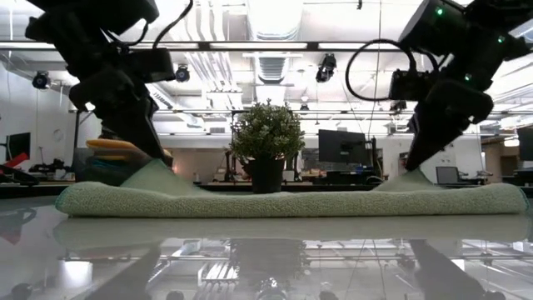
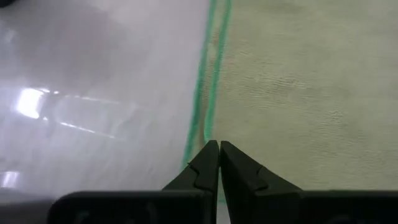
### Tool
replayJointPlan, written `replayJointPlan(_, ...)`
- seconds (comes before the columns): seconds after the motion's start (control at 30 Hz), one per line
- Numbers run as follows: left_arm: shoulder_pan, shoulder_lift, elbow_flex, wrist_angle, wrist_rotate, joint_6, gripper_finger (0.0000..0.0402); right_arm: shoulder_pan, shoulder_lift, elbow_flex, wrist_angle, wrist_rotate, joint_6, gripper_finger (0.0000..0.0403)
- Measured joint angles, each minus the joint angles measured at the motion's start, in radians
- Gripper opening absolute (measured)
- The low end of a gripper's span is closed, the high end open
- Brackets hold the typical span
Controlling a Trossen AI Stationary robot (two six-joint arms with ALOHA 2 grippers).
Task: Fold microfiber towels
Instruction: Fold the green microfiber cloth
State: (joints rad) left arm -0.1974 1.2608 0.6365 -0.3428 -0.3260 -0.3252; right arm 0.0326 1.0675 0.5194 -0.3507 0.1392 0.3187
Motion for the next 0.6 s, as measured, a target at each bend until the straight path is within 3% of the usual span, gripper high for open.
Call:
replayJointPlan(0.3, 0.001, -0.052, -0.005, -0.098, -0.082, -0.009, 0.0, 0.0, 0.0, 0.04, -0.072, 0.147, -0.034, 0.0008)
replayJointPlan(0.6, 0.001, 0.052, -0.006, -0.086, -0.111, -0.038, 0.0, 0.0, 0.001, 0.037, -0.07, 0.207, -0.041, 0.0008)
